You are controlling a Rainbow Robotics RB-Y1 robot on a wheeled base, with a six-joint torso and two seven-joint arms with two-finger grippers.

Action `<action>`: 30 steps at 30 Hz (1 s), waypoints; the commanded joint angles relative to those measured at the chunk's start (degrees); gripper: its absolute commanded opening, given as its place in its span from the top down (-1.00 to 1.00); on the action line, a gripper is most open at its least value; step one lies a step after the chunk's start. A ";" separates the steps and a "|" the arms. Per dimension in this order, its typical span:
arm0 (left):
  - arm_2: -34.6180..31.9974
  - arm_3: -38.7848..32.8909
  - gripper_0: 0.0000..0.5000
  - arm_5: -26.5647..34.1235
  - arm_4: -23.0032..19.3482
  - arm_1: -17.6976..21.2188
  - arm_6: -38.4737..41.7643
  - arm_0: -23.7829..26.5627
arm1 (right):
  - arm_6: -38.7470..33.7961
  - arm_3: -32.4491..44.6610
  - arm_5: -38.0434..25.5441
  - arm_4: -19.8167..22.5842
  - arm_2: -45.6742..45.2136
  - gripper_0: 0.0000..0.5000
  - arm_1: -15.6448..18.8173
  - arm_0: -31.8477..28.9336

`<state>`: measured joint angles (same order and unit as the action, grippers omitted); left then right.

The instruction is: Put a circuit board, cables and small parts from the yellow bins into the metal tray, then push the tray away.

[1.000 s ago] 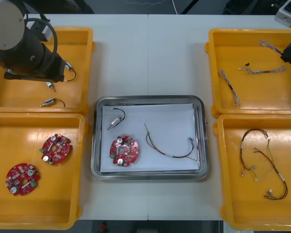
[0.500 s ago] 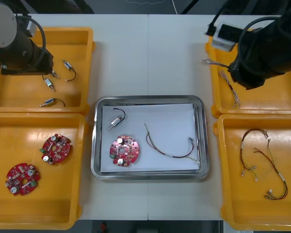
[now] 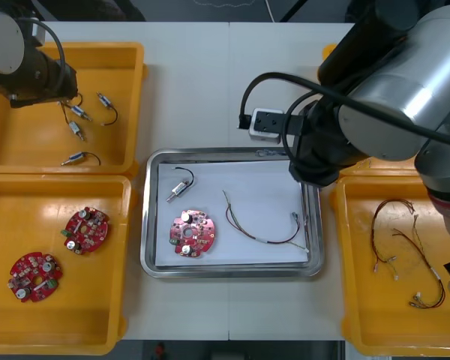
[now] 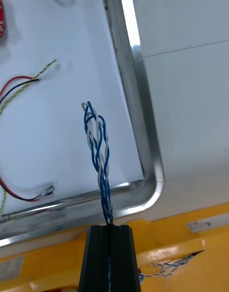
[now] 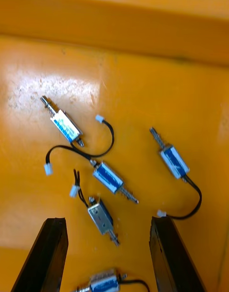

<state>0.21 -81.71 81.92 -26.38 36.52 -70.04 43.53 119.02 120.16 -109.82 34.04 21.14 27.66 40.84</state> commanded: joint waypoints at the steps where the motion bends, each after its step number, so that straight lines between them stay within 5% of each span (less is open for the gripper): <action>1: -1.27 3.14 -1.00 -4.58 0.63 2.32 3.94 4.10 | -5.03 -2.30 0.39 -1.43 5.23 1.00 -2.70 1.70; 21: 4.53 17.20 -1.00 -24.71 1.69 2.32 3.42 6.65 | -4.06 -19.79 19.82 -9.26 16.21 1.00 -4.89 3.02; 30: 4.71 20.36 -1.00 -27.08 2.83 1.71 2.71 6.65 | -3.53 -24.19 23.16 -10.22 17.44 1.00 -5.16 3.55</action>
<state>4.29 -62.02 56.26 -24.29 36.53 -70.04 47.42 114.15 95.34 -86.79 24.11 37.93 23.68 41.91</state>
